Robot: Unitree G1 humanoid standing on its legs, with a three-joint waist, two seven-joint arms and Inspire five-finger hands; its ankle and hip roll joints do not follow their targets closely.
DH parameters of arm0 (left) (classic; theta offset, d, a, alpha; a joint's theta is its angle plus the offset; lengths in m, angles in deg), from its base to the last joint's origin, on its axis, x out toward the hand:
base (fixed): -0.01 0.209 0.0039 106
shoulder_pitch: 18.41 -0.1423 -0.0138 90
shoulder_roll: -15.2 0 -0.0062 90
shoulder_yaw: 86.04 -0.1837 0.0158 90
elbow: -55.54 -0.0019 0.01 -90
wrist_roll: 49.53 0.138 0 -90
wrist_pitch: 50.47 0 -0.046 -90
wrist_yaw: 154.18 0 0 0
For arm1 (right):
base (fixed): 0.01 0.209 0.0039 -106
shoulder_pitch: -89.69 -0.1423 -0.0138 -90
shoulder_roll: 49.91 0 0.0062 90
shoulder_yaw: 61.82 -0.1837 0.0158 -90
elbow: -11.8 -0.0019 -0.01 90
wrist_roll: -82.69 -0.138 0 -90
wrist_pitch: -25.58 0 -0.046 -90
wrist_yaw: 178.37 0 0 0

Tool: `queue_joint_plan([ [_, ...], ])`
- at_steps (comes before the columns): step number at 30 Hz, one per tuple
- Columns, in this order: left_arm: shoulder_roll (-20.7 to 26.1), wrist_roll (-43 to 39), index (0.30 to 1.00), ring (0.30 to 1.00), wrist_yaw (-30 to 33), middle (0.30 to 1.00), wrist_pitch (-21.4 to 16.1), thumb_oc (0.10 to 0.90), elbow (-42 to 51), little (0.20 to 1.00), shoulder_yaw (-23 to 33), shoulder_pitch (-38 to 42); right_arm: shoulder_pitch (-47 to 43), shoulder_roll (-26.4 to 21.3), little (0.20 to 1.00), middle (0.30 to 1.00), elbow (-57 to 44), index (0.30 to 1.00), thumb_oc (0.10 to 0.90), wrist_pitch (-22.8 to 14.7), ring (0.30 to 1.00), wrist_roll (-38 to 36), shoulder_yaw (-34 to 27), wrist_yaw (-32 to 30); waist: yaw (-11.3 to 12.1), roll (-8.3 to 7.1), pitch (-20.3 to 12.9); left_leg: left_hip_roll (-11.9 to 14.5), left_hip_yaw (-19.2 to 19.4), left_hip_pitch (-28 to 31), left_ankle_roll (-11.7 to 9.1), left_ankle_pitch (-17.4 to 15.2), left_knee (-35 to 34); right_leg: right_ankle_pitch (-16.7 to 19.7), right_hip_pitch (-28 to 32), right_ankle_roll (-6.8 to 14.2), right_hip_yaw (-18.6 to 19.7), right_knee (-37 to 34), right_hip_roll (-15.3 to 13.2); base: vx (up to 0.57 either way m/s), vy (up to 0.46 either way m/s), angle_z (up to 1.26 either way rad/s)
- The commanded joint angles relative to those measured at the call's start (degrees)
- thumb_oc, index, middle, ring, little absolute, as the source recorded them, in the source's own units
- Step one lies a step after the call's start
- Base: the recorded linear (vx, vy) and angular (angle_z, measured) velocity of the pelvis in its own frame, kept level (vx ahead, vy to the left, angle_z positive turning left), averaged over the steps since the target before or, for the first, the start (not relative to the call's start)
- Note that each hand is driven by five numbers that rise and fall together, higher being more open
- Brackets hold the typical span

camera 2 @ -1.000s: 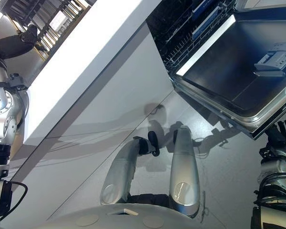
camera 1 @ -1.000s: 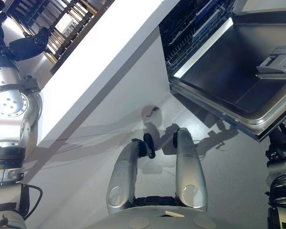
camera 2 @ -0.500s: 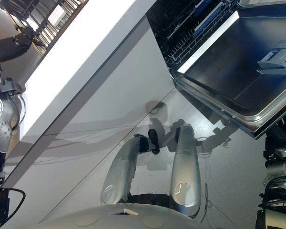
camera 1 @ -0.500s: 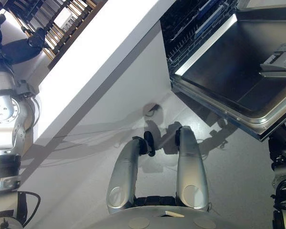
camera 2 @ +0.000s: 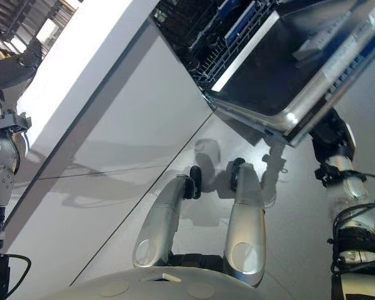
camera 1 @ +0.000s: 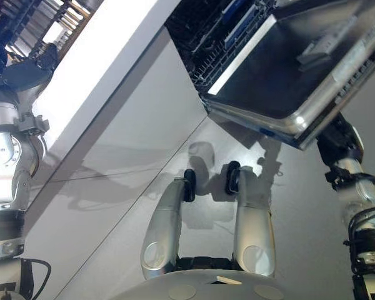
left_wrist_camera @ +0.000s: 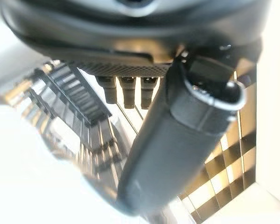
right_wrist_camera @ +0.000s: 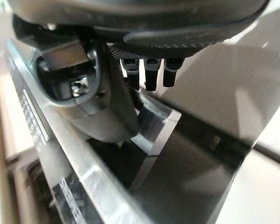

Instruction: Pick up plates and place into dishwasher.

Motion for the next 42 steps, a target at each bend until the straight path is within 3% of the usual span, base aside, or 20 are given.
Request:
queue_joint_plan([
  [1,1.3,0.1,0.9,0.9,0.1,0.9,-2.7,0.8,2.2,0.9,1.7,3.5,-28.3,1.2,0.9,0.9,-13.5,0.9,0.8,-4.8,0.9,4.1,6.8,7.9,3.7,-0.28,-1.5,-6.6,9.1,2.8,5.7,-3.2,0.3,-2.3,3.4,-6.0,8.9,-1.0,0.7,0.04,0.033,0.38],
  [7,1.4,-0.2,0.9,0.9,0.1,0.9,-2.9,0.8,0.6,0.9,0.2,5.7,-33.3,2.2,0.9,0.9,-18.8,0.9,0.8,-3.7,0.9,5.1,10.8,10.0,5.0,-1.33,-1.0,-6.9,8.5,4.0,5.8,-2.3,-1.4,-1.4,5.3,-6.0,8.0,-2.8,1.2,0.05,0.057,0.36],
  [13,0.8,-0.1,0.9,0.9,0.1,0.9,-2.2,0.8,0.6,0.9,-1.2,7.1,-39.8,3.3,0.9,0.9,-20.8,0.9,0.8,-3.0,0.9,7.1,15.6,7.7,7.2,-2.23,-1.1,-7.5,7.6,5.2,6.1,-2.1,-1.9,-1.5,7.4,-6.3,6.8,-3.4,0.7,0.08,0.066,0.62],
  [16,-0.1,0.1,0.9,0.9,1.1,0.9,-2.5,0.8,1.2,0.9,-2.7,7.1,-47.8,5.5,0.9,0.9,-24.7,0.9,0.8,-5.5,0.9,6.9,20.7,4.0,9.5,-3.14,-1.7,-8.0,6.8,5.9,6.8,-2.0,-2.5,-1.1,8.9,-6.5,5.6,-4.6,0.1,0.06,0.009,0.55],
  [18,-0.4,0.2,0.9,0.9,1.4,0.9,-3.0,0.8,0.9,0.9,-3.4,7.1,-49.9,6.8,0.9,0.9,-25.3,0.9,0.8,-7.7,0.9,8.8,22.1,1.8,9.8,-3.2,-1.9,-8.0,6.8,6.3,6.9,-1.9,-2.8,-0.9,9.1,-6.5,5.3,-4.7,-0.1,0.06,0.056,0.09],
  [19,-1.2,0.7,0.9,0.9,1.5,0.9,-4.3,0.8,-0.4,0.9,-5.0,7.1,-52.8,9.6,0.9,0.9,-25.8,0.9,0.8,-11.8,0.9,8.1,23.6,-0.5,10.4,-3.36,-2.5,-8.0,6.6,7.1,6.9,-1.9,-3.5,-0.9,9.8,-6.3,4.9,-5.0,-0.4,0.13,0.119,-0.04],
  [20,-2.6,0.8,0.9,0.9,1.1,0.9,-6.0,0.8,-1.7,0.9,-6.3,6.7,-54.2,12.2,0.9,0.9,-26.7,0.9,0.8,-13.6,0.9,7.7,23.8,-3.0,10.8,-3.57,-3.1,-8.3,6.0,8.2,6.7,-1.9,-4.7,-1.0,10.9,-5.9,4.8,-5.7,-0.2,0.13,0.134,-0.1],
  [24,-5.8,2.3,0.9,0.9,1.1,0.9,-5.5,0.8,-0.4,0.9,-6.9,5.4,-52.6,12.0,0.9,0.9,-31.7,0.9,0.8,-10.1,0.9,14.0,22.1,-10.7,10.8,-4.29,-4.6,-8.5,5.7,11.6,6.8,-0.7,-9.4,0.0,13.6,-4.8,4.9,-9.5,0.0,0.04,0.09,-0.04],
  [26,-7.0,2.5,0.9,0.9,0.0,0.9,-4.9,0.8,0.9,0.9,-5.6,3.3,-47.0,10.4,0.9,0.9,-31.0,0.9,0.8,-5.2,0.9,14.9,17.7,-16.0,10.6,-4.8,-6.6,-8.1,5.0,14.8,6.6,1.5,-15.2,2.2,16.1,-3.5,4.6,-14.3,0.2,0.04,0.044,0.14],
  [27,-7.2,2.4,0.9,0.9,-0.6,0.9,-5.1,0.8,1.2,0.9,-5.0,2.2,-43.4,9.9,0.9,0.9,-29.9,0.9,0.8,-5.1,0.9,14.7,15.7,-17.2,10.2,-5.0,-7.4,-7.9,4.8,16.2,6.2,2.3,-17.3,3.0,17.3,-2.9,4.7,-16.4,0.4,0.07,0.016,0.2],
  [30,-10.0,4.5,0.9,0.9,-1.7,0.9,-5.9,0.8,2.6,0.9,-4.1,-1.7,-24.9,13.5,0.9,0.9,-27.8,0.9,0.8,-3.7,0.9,13.0,8.6,-14.1,8.3,-5.97,-10.8,-7.3,3.6,21.7,5.5,5.0,-25.5,6.6,22.4,-0.8,5.9,-25.7,1.4,0.11,-0.024,0.21],
  [34,-14.6,8.5,0.9,0.9,-3.6,0.9,-7.1,0.8,5.8,0.9,-2.6,-9.5,2.7,18.4,0.9,0.9,-23.4,0.9,0.8,-6.2,0.9,11.1,-0.2,-6.3,4.1,-6.84,-15.5,-7.1,3.5,29.7,5.1,7.5,-36.1,10.7,28.4,1.5,6.9,-36.4,3.9,0.11,-0.012,0.42],
  [38,-15.8,8.9,0.9,0.9,-6.1,0.9,-8.3,0.8,6.8,0.9,1.1,-14.8,17.0,20.9,0.9,0.9,-13.4,0.9,0.8,-6.8,0.9,17.6,-4.3,0.2,0.7,-7.33,-18.1,-6.6,4.6,34.7,4.9,8.9,-42.5,12.8,30.6,2.5,6.7,-39.6,5.4,0.03,-0.017,0.11],
  [42,-14.5,9.2,0.9,0.9,-6.8,0.9,-7.9,0.8,6.3,0.9,2.5,-14.9,23.3,19.6,0.9,0.9,0.2,0.9,0.8,-9.4,0.9,28.4,-4.2,0.0,-1.1,-7.86,-19.6,-6.5,5.1,37.2,4.6,10.0,-46.6,13.1,32.0,2.8,6.7,-40.5,6.4,-0.05,-0.084,-0.13],
])
